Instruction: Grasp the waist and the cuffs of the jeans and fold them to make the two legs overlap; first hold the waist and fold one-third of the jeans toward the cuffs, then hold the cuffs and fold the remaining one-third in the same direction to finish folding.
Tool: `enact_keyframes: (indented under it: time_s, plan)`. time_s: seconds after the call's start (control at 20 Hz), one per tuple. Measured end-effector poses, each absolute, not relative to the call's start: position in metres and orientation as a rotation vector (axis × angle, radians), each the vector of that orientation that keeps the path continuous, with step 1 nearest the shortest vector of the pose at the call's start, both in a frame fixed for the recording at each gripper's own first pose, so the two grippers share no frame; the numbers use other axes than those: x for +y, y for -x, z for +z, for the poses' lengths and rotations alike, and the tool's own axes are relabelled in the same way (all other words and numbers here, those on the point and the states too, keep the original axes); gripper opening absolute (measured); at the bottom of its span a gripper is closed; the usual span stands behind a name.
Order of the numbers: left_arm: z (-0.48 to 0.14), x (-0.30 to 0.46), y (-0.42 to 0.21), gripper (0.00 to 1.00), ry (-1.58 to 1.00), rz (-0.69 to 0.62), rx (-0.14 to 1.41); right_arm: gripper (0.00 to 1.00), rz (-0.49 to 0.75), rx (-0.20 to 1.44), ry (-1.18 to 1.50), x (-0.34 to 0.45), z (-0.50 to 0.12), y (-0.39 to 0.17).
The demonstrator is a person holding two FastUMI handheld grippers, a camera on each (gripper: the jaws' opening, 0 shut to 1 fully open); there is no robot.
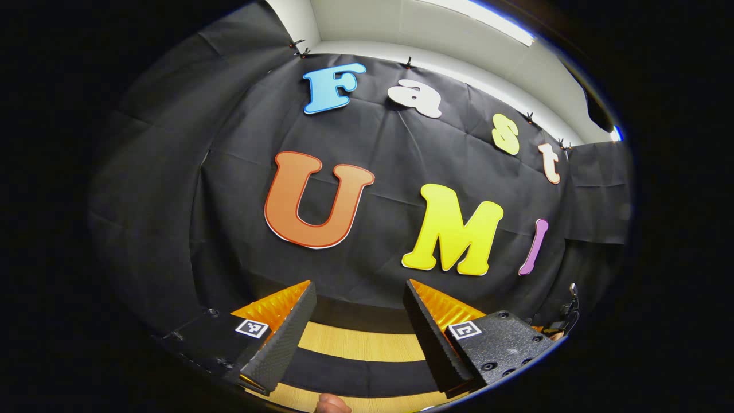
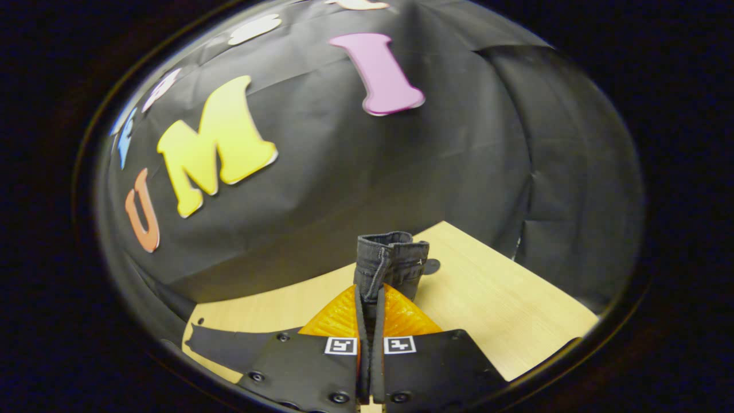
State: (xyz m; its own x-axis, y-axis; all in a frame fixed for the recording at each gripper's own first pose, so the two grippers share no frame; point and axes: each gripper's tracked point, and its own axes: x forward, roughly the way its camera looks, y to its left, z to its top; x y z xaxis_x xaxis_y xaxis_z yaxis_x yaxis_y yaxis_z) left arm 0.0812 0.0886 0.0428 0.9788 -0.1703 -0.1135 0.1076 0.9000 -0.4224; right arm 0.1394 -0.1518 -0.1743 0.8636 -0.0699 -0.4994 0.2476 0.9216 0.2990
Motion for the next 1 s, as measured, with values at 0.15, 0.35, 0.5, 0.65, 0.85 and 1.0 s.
enact_keyframes:
  time_s: [0.15,0.35,0.5,0.65,0.85,1.0]
  plan:
    - [0.041,0.099,-0.075,0.98,0.448,-0.127,0.151,0.00,-0.112,0.483,-0.236,-0.113,-0.163,-0.141]
    - [0.038,0.112,-0.067,0.98,0.438,-0.103,0.156,0.03,-0.005,0.463,-0.083,-0.052,-0.156,-0.142]
    - [0.036,0.123,-0.059,0.98,0.433,-0.086,0.157,0.02,0.073,0.464,-0.053,-0.027,-0.156,-0.136]
    - [0.033,0.132,-0.053,0.98,0.439,-0.071,0.160,0.02,0.133,0.474,-0.023,-0.010,-0.158,-0.131]
    - [0.021,0.138,-0.044,0.98,0.453,-0.052,0.186,0.02,0.233,0.491,0.041,0.026,-0.168,-0.127]
    - [0.020,0.142,-0.039,0.98,0.448,-0.046,0.185,0.02,0.316,0.523,0.099,0.056,-0.181,-0.121]
